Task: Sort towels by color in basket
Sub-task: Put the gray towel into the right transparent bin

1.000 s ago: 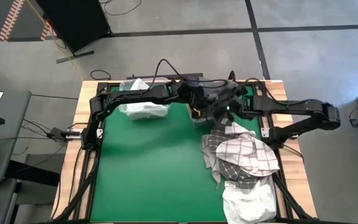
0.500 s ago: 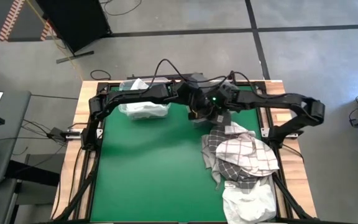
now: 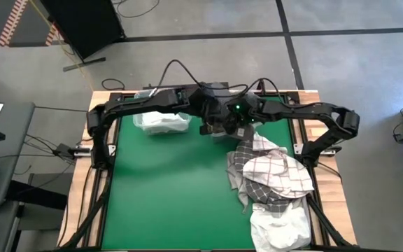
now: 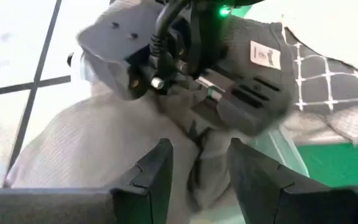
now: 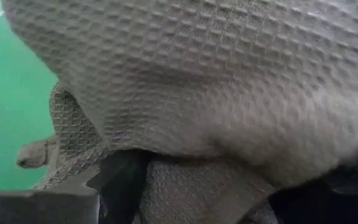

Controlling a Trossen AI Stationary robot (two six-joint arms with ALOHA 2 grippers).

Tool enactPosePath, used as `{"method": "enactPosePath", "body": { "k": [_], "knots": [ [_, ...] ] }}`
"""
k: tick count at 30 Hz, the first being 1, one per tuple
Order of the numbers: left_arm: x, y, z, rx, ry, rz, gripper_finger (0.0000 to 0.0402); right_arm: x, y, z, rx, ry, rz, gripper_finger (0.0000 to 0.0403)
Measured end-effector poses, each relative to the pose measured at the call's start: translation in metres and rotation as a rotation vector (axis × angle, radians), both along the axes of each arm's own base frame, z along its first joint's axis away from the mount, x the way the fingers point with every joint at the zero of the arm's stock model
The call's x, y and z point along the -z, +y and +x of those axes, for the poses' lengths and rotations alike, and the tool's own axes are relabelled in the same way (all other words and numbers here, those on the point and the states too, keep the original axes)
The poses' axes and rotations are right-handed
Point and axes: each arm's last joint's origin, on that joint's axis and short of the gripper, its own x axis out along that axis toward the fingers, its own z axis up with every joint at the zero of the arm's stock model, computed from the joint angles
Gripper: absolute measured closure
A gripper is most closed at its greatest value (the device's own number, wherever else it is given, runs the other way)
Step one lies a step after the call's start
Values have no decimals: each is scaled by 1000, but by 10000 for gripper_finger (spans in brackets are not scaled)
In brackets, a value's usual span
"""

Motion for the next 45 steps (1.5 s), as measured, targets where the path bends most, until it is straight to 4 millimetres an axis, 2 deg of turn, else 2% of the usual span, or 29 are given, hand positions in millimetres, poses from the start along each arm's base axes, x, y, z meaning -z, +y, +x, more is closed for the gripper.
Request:
{"method": "enactPosePath", "body": {
  "k": [7, 14, 23, 36, 39, 45],
  "knots": [
    [-17, -15, -28, -148, 108, 15, 257, 2, -7, -4, 16, -52, 120, 82],
    [-11, -36, -51, -224, 341, 30, 257, 5, -14, -7, 67, -71, 186, 82],
    [-9, -50, -50, -195, 369, 28, 257, 18, -19, -3, 124, -59, 225, 82],
    [-9, -51, -50, -192, 368, 29, 257, 50, -24, 7, 137, 1, 280, 82],
    [-9, -51, -50, -192, 368, 29, 257, 49, -24, 7, 135, -11, 275, 82],
    [-9, -51, -50, -192, 368, 29, 257, 34, -22, 5, 131, -66, 255, 82]
  ]
}}
